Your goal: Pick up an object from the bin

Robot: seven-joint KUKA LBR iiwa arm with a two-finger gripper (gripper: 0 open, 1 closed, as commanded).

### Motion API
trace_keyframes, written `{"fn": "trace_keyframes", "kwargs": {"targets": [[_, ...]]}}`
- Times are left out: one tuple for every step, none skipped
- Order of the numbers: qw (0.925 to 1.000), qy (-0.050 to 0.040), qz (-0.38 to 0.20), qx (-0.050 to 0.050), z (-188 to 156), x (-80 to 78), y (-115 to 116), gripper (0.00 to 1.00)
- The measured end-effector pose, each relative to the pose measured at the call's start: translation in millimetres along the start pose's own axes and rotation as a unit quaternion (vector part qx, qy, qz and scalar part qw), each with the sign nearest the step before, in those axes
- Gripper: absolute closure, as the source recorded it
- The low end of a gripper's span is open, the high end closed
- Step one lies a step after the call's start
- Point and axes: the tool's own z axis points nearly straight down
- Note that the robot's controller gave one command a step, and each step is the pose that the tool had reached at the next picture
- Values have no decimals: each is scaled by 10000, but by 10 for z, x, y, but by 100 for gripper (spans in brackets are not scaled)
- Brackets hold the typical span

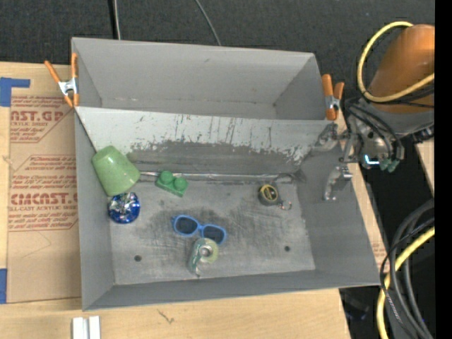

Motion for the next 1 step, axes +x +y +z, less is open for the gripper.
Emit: {"fn": "trace_keyframes", "kwargs": {"targets": [[9976, -68, 688, 7, 1443, -11, 546, 0]]}}
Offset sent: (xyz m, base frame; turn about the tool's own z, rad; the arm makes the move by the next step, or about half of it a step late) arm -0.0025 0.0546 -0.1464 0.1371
